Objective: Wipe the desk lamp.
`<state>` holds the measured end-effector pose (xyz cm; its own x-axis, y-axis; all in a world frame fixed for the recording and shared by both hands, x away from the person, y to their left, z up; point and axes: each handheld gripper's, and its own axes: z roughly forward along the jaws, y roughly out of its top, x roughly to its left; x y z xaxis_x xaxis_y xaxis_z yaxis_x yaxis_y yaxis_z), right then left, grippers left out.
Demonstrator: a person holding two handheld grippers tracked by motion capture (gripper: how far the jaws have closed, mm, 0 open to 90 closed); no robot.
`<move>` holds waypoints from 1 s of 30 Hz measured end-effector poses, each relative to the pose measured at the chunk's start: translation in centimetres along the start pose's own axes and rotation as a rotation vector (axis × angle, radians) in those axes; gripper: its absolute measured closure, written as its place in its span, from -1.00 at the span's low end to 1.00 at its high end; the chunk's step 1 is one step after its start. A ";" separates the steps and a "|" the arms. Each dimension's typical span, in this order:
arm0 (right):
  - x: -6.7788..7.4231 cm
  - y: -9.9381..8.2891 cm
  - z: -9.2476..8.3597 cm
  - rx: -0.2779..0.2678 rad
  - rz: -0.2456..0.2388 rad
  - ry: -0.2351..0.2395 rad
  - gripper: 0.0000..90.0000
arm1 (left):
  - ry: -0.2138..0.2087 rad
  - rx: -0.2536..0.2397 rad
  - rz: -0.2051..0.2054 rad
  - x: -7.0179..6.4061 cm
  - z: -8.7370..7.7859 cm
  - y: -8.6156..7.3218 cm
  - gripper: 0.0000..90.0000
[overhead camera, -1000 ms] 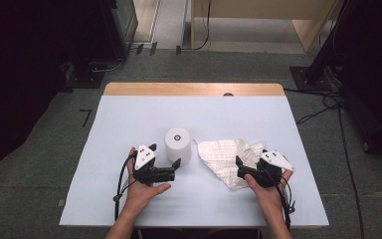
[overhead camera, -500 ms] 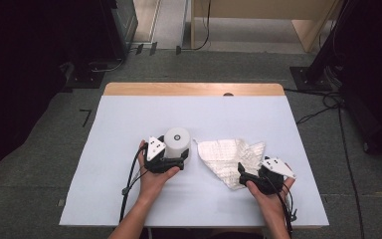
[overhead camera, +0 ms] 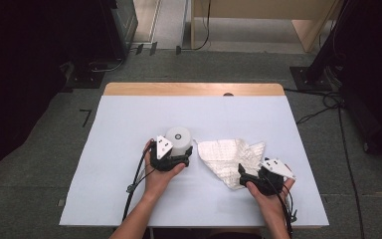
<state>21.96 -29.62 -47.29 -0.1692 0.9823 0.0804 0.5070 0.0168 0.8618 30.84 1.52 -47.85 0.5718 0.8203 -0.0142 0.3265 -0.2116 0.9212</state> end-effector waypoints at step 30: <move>2.1 0.3 5.6 0.288 -0.058 -0.011 -0.66 | -0.063 0.098 0.026 2.1 -8.3 -1.2 -0.82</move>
<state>26.48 -26.49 -49.64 -0.1966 0.9801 0.0280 0.7161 0.1240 0.6869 25.39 7.90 -45.77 0.6262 0.7795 -0.0181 0.3810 -0.2857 0.8794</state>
